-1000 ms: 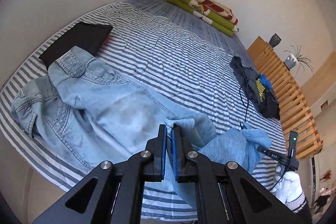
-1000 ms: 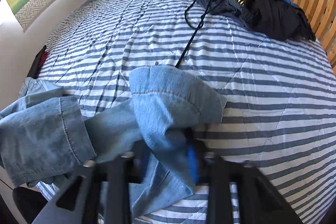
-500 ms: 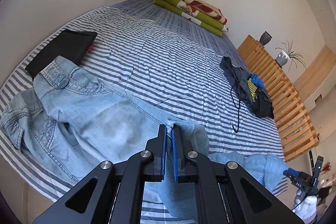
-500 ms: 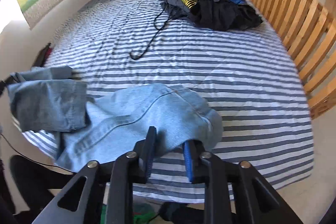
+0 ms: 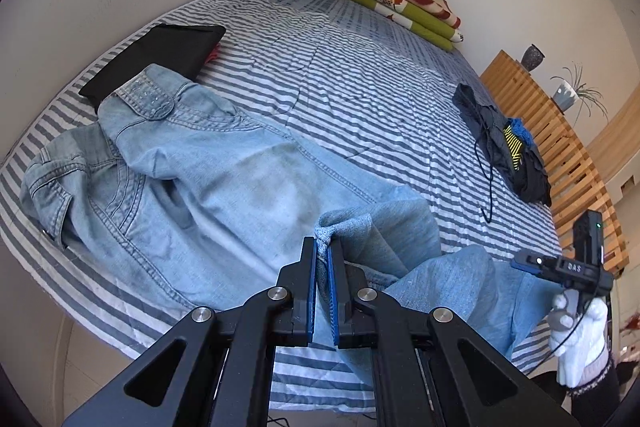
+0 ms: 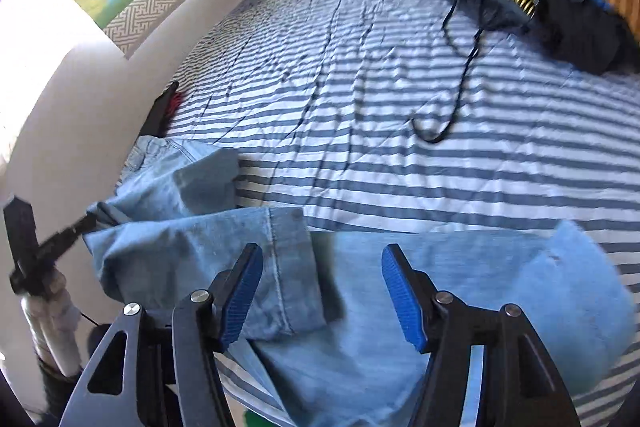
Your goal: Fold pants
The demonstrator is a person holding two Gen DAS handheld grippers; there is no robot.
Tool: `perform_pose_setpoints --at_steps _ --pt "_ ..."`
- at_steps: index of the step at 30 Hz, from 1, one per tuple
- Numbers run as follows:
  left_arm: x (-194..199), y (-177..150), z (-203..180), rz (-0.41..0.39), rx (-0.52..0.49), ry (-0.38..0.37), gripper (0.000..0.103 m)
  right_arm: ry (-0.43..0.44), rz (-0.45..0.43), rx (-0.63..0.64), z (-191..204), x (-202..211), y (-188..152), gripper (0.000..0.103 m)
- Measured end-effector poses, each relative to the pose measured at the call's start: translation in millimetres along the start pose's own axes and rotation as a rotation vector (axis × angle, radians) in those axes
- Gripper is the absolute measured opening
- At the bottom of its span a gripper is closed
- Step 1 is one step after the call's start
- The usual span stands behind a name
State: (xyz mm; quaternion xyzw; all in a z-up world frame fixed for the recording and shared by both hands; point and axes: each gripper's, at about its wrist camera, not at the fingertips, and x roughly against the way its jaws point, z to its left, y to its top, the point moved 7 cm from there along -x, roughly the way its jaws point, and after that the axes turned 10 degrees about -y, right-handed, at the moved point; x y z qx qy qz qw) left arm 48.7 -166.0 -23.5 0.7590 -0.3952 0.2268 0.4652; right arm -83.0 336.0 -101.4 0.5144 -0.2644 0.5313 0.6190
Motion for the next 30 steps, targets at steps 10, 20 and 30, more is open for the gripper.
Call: perform_pose_setpoints --at_steps 10,20,30 --pt "-7 9 -3 0.022 -0.022 0.047 0.005 0.266 0.180 0.022 66 -68 -2 0.020" --pt "-73 109 -179 -0.025 -0.248 -0.104 0.005 -0.002 -0.344 0.098 0 99 81 0.014" --pt "-214 116 -305 0.152 -0.340 -0.215 0.048 -0.507 -0.450 -0.107 -198 198 93 0.025"
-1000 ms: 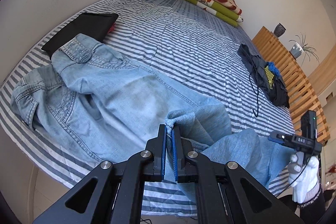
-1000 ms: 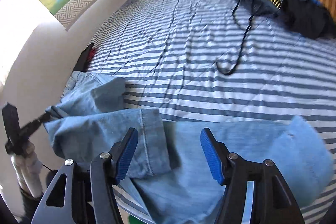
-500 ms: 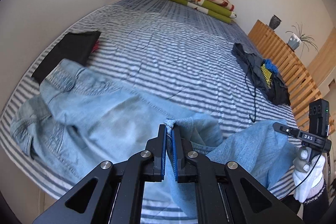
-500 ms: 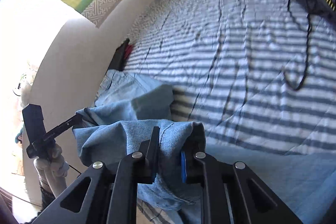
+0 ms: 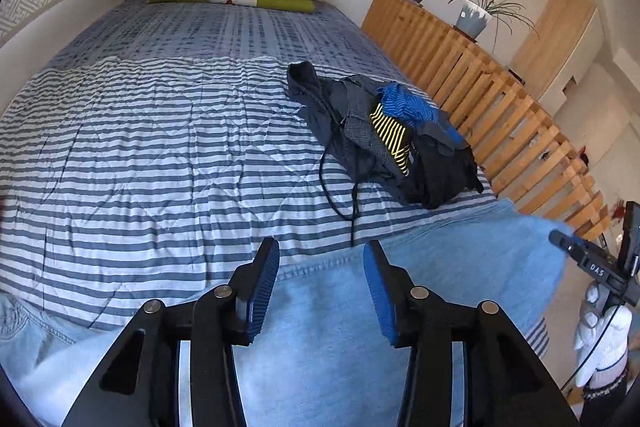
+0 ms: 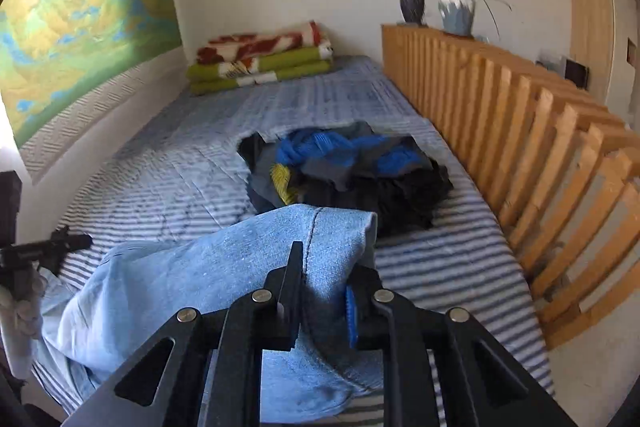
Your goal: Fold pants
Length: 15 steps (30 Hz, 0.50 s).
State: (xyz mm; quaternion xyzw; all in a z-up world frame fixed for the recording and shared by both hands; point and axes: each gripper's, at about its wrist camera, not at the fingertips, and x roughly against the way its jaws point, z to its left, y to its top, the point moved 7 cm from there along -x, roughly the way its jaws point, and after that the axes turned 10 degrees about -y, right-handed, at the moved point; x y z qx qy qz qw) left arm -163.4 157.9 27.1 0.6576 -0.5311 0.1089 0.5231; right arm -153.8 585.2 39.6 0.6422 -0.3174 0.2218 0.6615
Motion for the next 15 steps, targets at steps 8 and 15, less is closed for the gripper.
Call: perform_pose_setpoints --at_steps 8,15 --pt "-4 -49 98 0.135 -0.018 0.172 0.048 0.053 0.287 -0.185 -83 -104 -69 0.039" --pt "-28 -76 152 0.239 -0.085 0.234 0.053 0.165 0.359 -0.320 -81 -162 -83 0.044"
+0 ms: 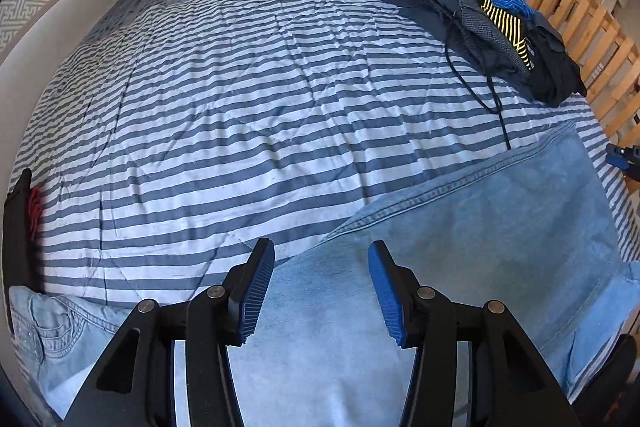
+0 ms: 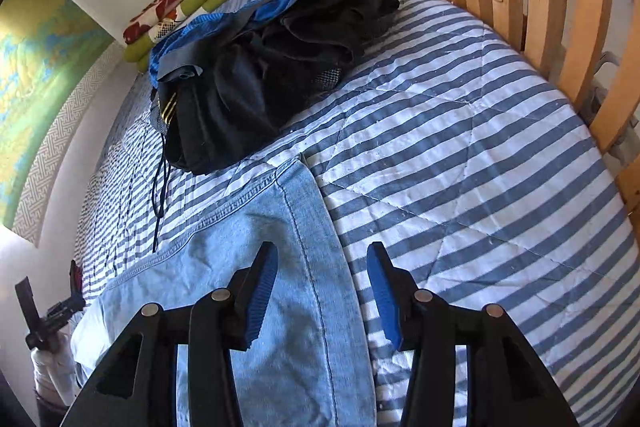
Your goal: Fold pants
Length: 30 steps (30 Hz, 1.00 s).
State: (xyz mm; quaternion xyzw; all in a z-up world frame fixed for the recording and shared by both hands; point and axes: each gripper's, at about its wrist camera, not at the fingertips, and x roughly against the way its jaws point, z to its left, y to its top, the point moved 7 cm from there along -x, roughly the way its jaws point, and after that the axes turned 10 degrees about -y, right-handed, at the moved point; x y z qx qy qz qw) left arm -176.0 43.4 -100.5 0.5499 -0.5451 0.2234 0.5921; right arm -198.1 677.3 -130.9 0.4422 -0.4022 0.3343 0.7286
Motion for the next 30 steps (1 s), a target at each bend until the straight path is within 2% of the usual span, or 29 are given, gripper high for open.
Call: perform_pose_setpoints --at_steps 3,5,7,10,13,16,19,22,24,26,30 --pt "3 1 23 -0.003 0.030 -0.015 0.058 0.002 0.010 -0.001 8 -21 11 0.045" --pt "6 2 38 0.001 0.040 -0.012 0.068 -0.010 0.013 0.017 15 -35 20 0.046" --pt "6 2 49 0.016 0.053 -0.030 0.073 -0.018 0.012 0.038 25 -46 28 0.046" --pt "-1 -1 65 0.044 0.049 -0.007 0.074 -0.033 0.027 0.073 40 -65 37 0.049" --pt "-4 -8 86 0.057 0.037 0.057 0.074 -0.053 0.052 0.104 50 -80 37 0.051" --pt "18 -13 123 0.004 0.138 0.054 0.074 -0.086 0.030 0.156 57 -82 34 0.056" --pt "53 -29 180 -0.037 0.250 0.146 0.073 -0.119 0.012 0.213 61 -81 29 0.055" --pt "86 -55 240 -0.045 0.375 0.230 0.073 -0.168 -0.006 0.259 65 -81 23 0.052" --pt "96 -75 273 -0.017 0.489 0.239 0.073 -0.199 -0.009 0.294 68 -82 20 0.052" --pt "96 -90 287 0.014 0.550 0.204 0.073 -0.218 -0.008 0.307 72 -82 19 0.052" --pt "86 -94 288 0.051 0.527 0.221 0.074 -0.237 -0.009 0.308 75 -82 17 0.052"
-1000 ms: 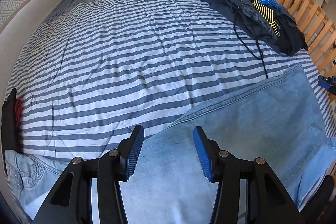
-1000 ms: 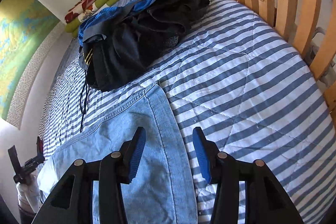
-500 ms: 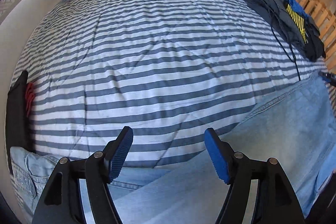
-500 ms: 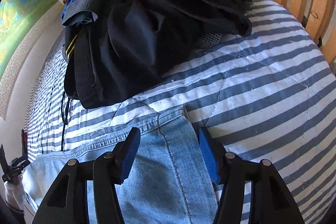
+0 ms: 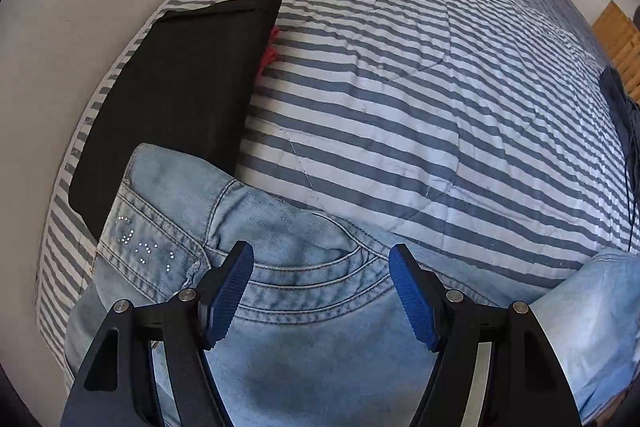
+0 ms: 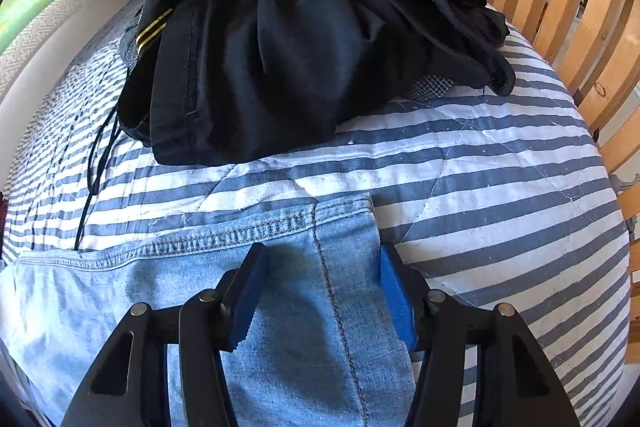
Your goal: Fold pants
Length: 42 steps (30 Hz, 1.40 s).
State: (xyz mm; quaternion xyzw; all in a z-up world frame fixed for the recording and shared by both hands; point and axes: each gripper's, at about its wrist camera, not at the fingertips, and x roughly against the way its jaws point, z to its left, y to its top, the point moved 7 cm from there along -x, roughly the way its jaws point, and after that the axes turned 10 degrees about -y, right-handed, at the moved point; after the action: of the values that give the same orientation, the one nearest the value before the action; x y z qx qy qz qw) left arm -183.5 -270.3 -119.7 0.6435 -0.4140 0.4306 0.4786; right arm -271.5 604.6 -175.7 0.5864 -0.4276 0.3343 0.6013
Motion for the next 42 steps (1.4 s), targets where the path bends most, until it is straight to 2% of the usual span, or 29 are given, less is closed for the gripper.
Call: perform_pose_setpoints --at_steps 3,5,7,8,9,10,11,13,15,20,26,28,30,31,34,36,38,39,41,42 --pt "-24 -1 -5 0.058 0.069 -0.035 0.074 -0.020 0.004 0.007 2 0 -1 0.052" --pt "-35 0 -5 0.076 0.077 -0.005 0.074 -0.025 0.009 0.003 2 1 -2 0.052" --pt "-43 1 -4 0.060 0.092 0.016 0.072 -0.033 0.008 0.005 2 2 -3 0.052" --pt "-45 1 -3 0.038 0.093 0.023 0.063 -0.038 0.007 0.008 2 2 -3 0.052" --pt "-42 1 -6 -0.009 0.080 0.030 0.059 -0.043 0.006 0.011 3 2 -3 0.052" --pt "-38 1 -9 -0.040 0.064 0.037 0.034 -0.049 0.004 0.014 3 2 -4 0.052" --pt "-34 0 -12 -0.055 0.059 0.022 0.018 -0.056 0.001 0.016 3 3 -4 0.051" --pt "-26 -4 -16 -0.072 0.058 0.014 0.006 -0.066 -0.003 0.016 4 5 -5 0.045" --pt "-13 -7 -17 -0.089 0.078 -0.014 0.004 -0.046 0.001 0.007 5 9 -6 0.020" --pt "52 -5 -16 -0.212 0.141 -0.130 0.003 -0.064 -0.055 0.036 11 32 -7 0.012" --pt "113 27 21 -0.379 0.232 -0.206 0.000 0.015 -0.167 -0.068 -12 78 4 0.011" --pt "135 50 27 -0.471 0.229 -0.200 0.000 0.008 -0.210 -0.081 -6 91 25 0.011" --pt "140 69 25 -0.480 0.222 -0.243 0.000 -0.017 -0.249 -0.097 -10 104 33 0.011" --pt "134 77 18 -0.437 0.182 -0.253 0.000 -0.013 -0.261 -0.106 -8 106 39 0.011" --pt "108 82 14 -0.305 0.125 -0.193 0.000 -0.011 -0.235 -0.085 -1 93 54 0.011" --pt "90 77 23 -0.253 0.114 -0.154 0.008 -0.030 -0.207 -0.059 6 80 55 0.011" --pt "71 69 46 -0.225 0.123 -0.063 0.028 -0.017 -0.173 -0.055 11 64 48 0.011" --pt "63 63 56 -0.208 0.154 -0.065 0.034 -0.021 -0.159 -0.062 10 57 45 0.011" --pt "44 49 71 -0.152 0.208 -0.108 0.061 -0.013 -0.128 -0.072 10 45 39 0.011" --pt "33 43 78 -0.124 0.226 -0.130 0.067 -0.010 -0.115 -0.077 9 40 35 0.011"
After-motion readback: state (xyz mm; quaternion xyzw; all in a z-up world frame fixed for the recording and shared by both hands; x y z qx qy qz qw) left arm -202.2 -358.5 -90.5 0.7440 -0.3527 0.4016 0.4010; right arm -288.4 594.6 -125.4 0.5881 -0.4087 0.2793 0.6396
